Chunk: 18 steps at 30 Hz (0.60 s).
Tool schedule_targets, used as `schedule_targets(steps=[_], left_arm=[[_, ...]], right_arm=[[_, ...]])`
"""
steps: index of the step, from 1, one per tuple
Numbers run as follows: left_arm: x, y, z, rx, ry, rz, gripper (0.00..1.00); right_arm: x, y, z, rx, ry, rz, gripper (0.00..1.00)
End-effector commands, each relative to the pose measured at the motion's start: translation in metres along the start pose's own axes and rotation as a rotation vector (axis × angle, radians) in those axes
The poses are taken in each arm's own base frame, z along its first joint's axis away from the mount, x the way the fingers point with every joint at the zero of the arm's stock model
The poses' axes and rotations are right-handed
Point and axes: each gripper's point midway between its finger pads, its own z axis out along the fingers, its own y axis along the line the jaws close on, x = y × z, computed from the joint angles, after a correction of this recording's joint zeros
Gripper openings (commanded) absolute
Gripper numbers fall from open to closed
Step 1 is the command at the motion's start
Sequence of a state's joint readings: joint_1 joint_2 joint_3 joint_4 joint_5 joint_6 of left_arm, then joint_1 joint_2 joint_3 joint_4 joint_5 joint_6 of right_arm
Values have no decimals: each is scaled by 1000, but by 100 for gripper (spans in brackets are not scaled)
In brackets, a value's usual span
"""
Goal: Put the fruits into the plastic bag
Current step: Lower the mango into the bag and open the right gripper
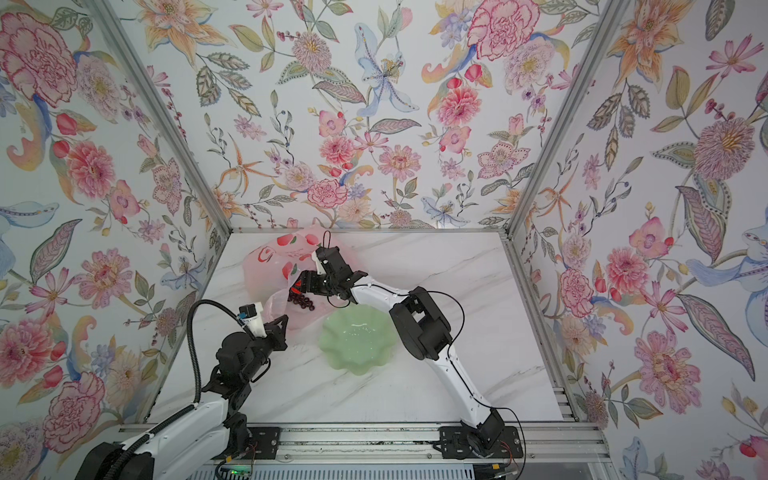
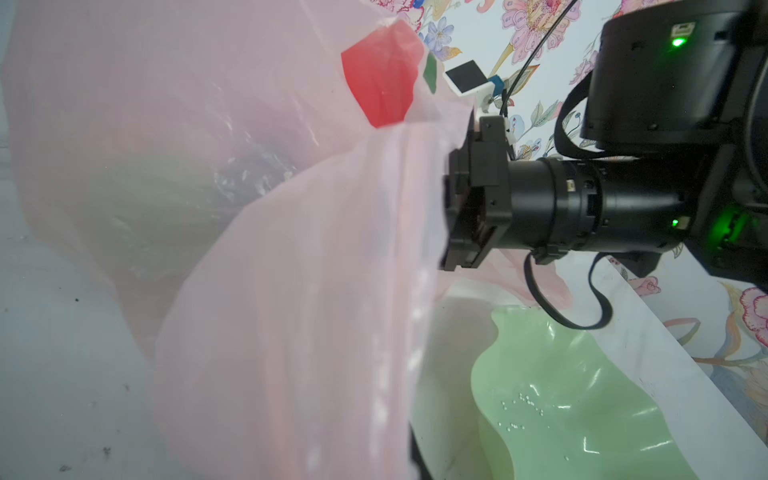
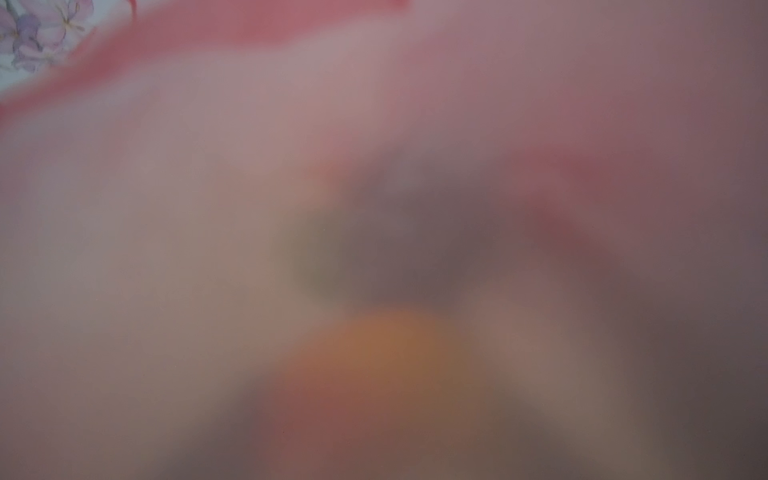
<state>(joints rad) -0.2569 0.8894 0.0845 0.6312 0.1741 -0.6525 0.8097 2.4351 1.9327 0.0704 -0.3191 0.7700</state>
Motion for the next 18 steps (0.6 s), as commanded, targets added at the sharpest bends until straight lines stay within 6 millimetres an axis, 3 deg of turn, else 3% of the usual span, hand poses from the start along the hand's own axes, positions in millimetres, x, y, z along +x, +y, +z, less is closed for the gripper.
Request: schedule_targets(steps=[1, 4, 5, 10, 18], left_arm=[[-7, -4, 1, 23, -21, 2, 0], [-7, -4, 2, 24, -16, 3, 0], [-7, -4, 2, 26, -15, 3, 0], [-7, -4, 4, 24, -8, 5, 0], [-5, -4, 6, 23, 2, 3, 0]], right_arm=[[-68, 21, -6, -18, -324, -16, 74], [-95, 24, -15, -3, -479, -15, 81], [-100, 24, -16, 12, -506, -19, 99], [-108, 29, -20, 8, -504, -30, 99], [-84, 32, -41, -1, -425, -51, 99]])
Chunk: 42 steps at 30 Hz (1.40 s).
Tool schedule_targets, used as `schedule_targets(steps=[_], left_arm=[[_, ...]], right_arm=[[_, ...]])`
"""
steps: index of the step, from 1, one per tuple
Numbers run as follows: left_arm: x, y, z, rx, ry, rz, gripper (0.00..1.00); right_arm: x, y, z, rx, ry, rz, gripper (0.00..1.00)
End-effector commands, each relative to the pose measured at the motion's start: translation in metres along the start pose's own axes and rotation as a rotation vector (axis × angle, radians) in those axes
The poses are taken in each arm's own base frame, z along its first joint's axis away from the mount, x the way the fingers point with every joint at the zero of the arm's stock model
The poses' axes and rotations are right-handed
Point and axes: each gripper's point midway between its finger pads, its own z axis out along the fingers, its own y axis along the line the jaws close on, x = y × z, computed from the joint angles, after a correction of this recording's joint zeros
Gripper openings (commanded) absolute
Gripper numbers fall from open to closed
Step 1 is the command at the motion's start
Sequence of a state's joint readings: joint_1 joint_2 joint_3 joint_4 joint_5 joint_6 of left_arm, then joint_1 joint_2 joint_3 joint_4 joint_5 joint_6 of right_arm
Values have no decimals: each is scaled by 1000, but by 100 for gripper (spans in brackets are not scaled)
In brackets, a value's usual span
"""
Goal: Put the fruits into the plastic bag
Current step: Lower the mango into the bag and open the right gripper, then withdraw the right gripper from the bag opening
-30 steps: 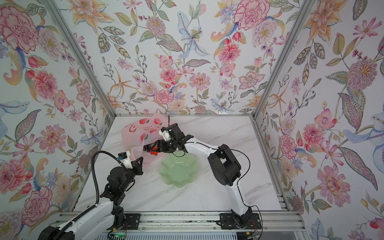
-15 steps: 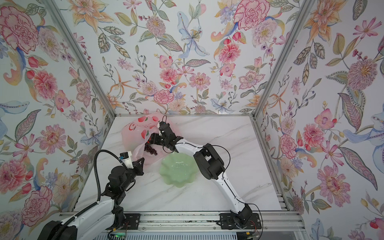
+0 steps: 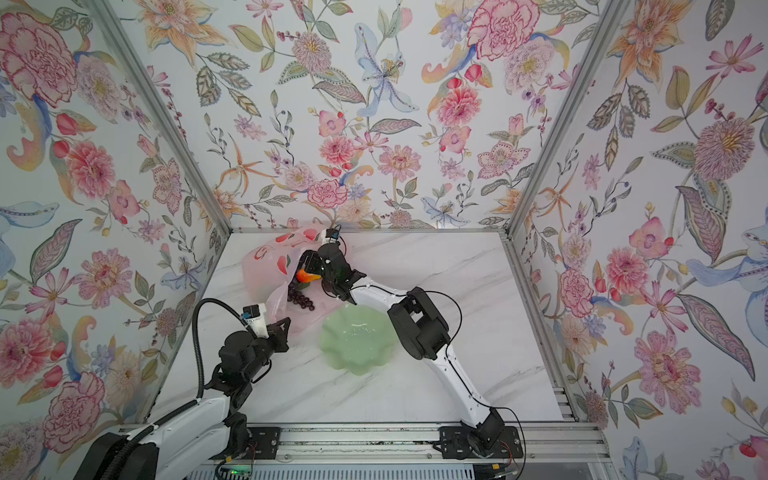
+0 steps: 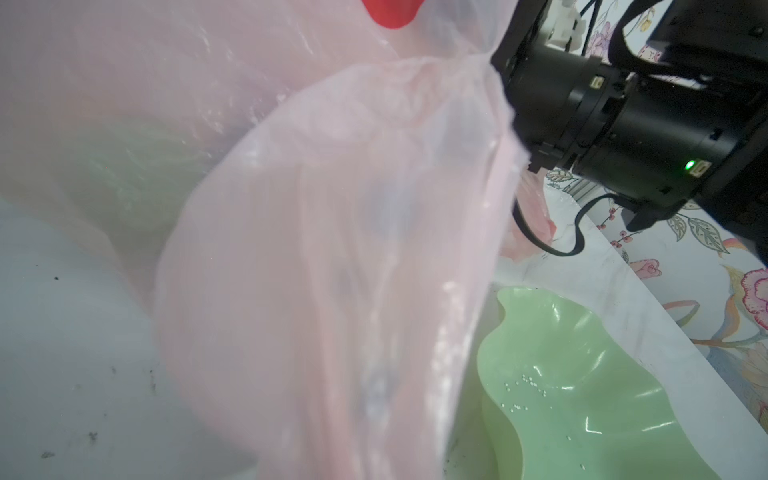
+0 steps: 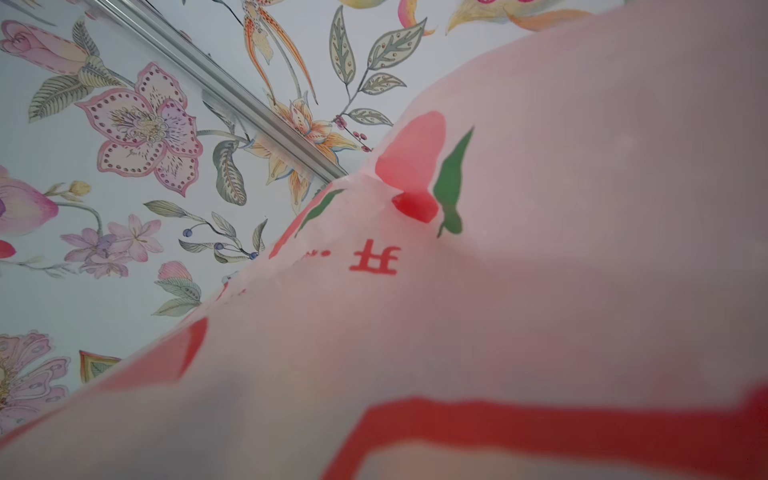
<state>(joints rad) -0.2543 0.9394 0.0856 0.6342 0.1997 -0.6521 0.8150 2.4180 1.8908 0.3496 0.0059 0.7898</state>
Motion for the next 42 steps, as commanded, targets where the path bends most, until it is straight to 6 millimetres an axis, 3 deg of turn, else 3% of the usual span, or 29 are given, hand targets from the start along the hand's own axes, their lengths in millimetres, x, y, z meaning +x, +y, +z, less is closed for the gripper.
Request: schedule_targets(steps=[1, 12, 16, 19, 30, 35, 39, 42], left_arm=[[-18, -7, 1, 22, -49, 7, 0], [-19, -4, -1, 7, -57, 3, 0], [-18, -3, -1, 3, -56, -1, 0], [-18, -3, -1, 3, -56, -1, 0], [-18, -3, 1, 1, -50, 0, 0], [-16, -3, 3, 2, -41, 0, 0], [-17, -3, 2, 3, -43, 0, 0], [-17, -3, 2, 1, -44, 0, 0]], right_arm=[[-16, 26, -23, -60, -6, -18, 99], [40, 36, -71, -119, 276, -72, 99], [68, 31, -84, -58, 428, -164, 99], [77, 30, -94, -54, 460, -181, 99], [71, 42, -141, -93, 442, -218, 99], [74, 63, -170, -245, 431, -253, 99], [48, 54, -202, -204, 262, -417, 99], [23, 35, -231, -129, 61, -561, 99]])
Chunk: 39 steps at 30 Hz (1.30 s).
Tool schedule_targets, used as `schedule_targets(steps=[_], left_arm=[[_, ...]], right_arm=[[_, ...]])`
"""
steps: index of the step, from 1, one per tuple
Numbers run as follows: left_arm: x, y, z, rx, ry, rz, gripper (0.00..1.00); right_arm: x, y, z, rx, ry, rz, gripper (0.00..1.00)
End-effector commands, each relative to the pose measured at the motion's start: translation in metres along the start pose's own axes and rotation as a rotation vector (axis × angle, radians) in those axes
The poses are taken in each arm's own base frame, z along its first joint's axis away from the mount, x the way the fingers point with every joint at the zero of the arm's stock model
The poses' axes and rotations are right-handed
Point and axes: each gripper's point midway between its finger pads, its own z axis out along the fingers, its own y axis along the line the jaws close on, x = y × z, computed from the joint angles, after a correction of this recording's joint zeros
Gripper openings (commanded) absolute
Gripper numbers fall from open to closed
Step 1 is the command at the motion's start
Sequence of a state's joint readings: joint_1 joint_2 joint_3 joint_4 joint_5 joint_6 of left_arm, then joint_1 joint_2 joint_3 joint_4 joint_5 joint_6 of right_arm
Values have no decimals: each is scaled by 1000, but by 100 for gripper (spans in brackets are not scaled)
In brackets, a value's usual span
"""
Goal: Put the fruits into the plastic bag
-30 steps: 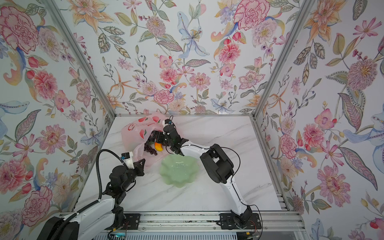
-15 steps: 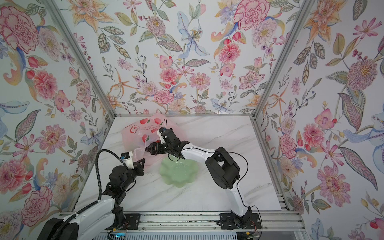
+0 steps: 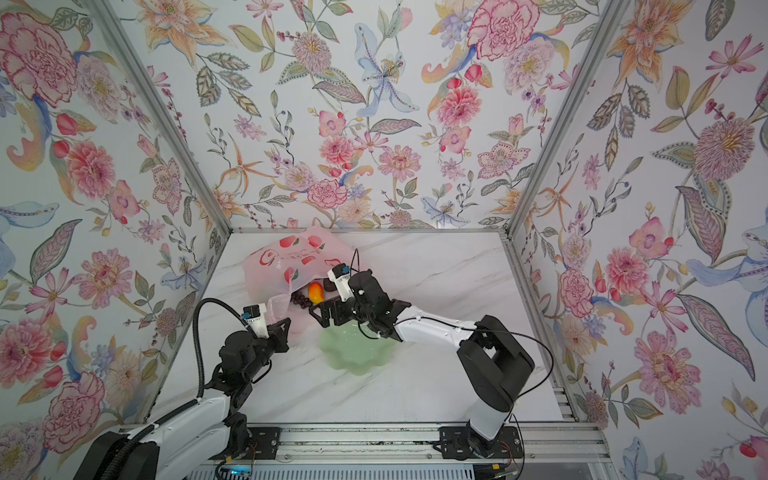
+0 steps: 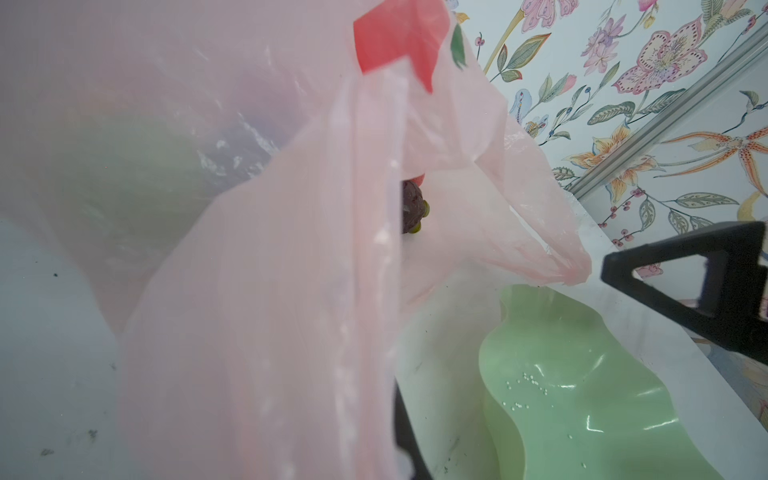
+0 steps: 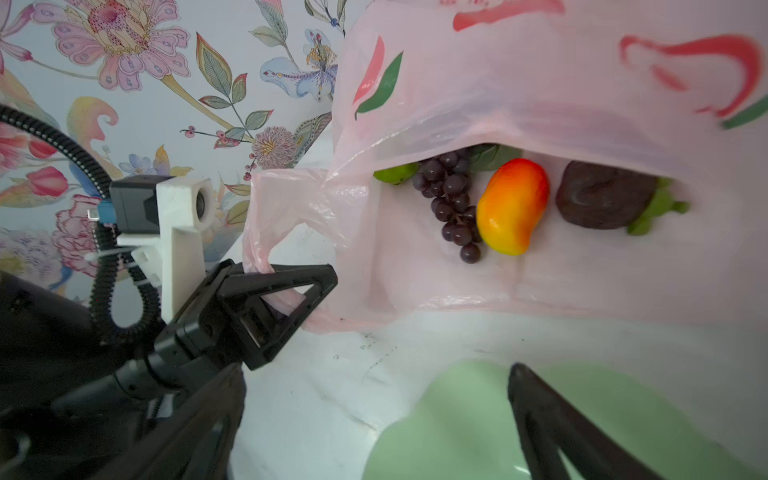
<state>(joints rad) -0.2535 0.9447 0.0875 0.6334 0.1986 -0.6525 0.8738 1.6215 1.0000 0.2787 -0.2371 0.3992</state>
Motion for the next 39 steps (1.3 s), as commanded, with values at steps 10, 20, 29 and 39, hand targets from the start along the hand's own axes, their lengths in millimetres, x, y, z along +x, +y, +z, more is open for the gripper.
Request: schedule_targets(steps=[10, 20, 29, 39], left_arm=[[-17, -3, 0, -1, -50, 1, 0], [-18, -3, 1, -2, -49, -2, 0], [-18, -2, 0, -3, -55, -2, 0], [-17, -2, 1, -2, -49, -2, 0]], right_arm=[[-16, -122, -73, 296, -55, -118, 93], [12, -154, -42, 307, 96, -102, 89], [14, -185, -14, 327, 150, -17, 78], [26, -199, -7, 298, 188, 83, 57]])
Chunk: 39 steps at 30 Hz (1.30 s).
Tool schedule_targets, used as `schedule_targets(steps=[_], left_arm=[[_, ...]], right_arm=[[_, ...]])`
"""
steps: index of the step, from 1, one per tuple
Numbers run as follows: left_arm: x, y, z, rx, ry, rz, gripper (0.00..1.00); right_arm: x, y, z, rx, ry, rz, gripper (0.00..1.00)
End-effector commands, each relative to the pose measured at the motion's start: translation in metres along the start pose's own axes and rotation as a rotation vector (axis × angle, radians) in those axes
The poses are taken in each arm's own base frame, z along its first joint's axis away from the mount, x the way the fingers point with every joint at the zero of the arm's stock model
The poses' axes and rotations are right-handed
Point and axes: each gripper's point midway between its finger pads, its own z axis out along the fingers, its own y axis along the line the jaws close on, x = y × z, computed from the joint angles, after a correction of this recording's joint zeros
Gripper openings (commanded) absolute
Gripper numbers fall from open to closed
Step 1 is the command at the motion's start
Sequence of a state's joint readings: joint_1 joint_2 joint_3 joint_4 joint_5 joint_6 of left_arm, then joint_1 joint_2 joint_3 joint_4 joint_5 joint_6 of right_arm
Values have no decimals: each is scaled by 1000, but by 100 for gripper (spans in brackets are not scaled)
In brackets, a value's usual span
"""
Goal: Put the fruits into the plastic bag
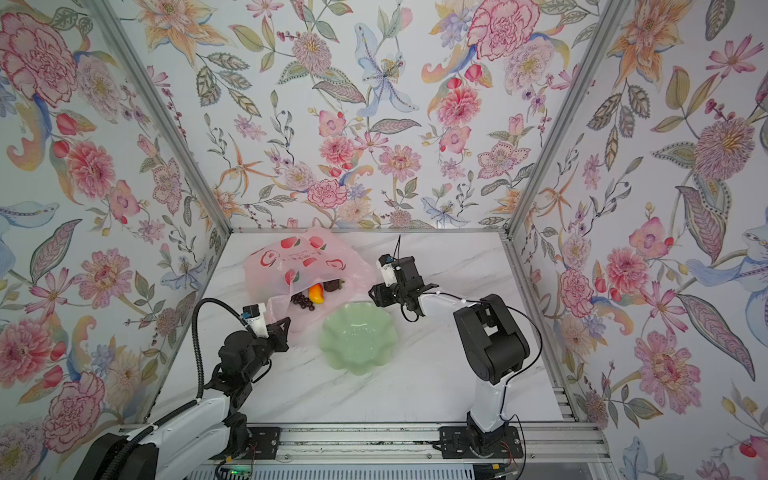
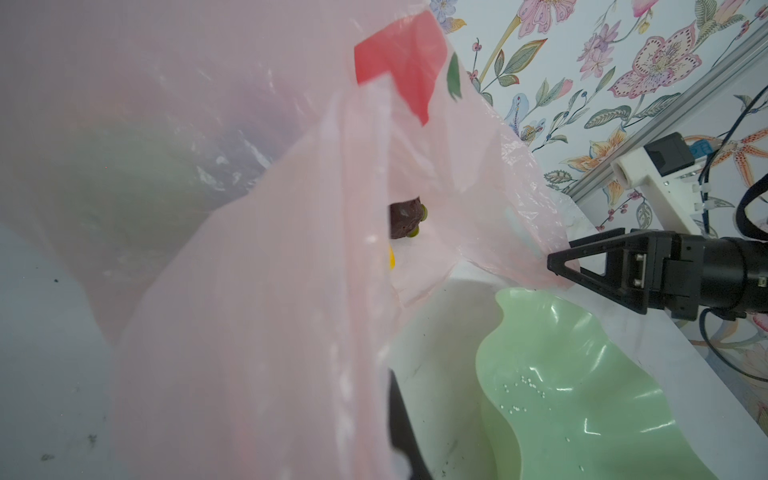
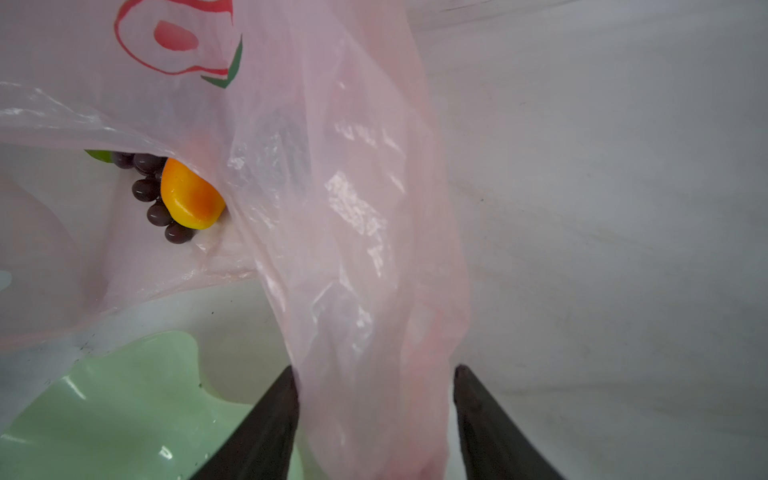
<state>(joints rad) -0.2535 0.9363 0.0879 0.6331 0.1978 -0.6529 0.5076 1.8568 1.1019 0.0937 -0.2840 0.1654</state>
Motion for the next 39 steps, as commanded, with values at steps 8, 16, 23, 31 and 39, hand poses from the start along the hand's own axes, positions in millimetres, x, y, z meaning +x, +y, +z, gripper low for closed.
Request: schedule_targets(steps=[8, 16, 23, 31, 39], left_arm=[[-16, -2, 2, -5, -44, -3, 0], [-110, -34, 7, -24, -102, 52, 0], [-243, -56, 23, 25, -217, -53, 0], [-359, -79, 34, 101, -399, -145, 0], [-348, -99, 61, 175, -356, -164, 0]], right_arm=[[-11, -11, -5, -1, -12, 99, 10], [-123, 26, -43, -16, -236, -6, 0], [-251, 67, -90, -115, -464, -59, 0], [-339, 76, -157, -132, -674, -95, 0], [-323, 47, -185, -117, -667, -69, 0]])
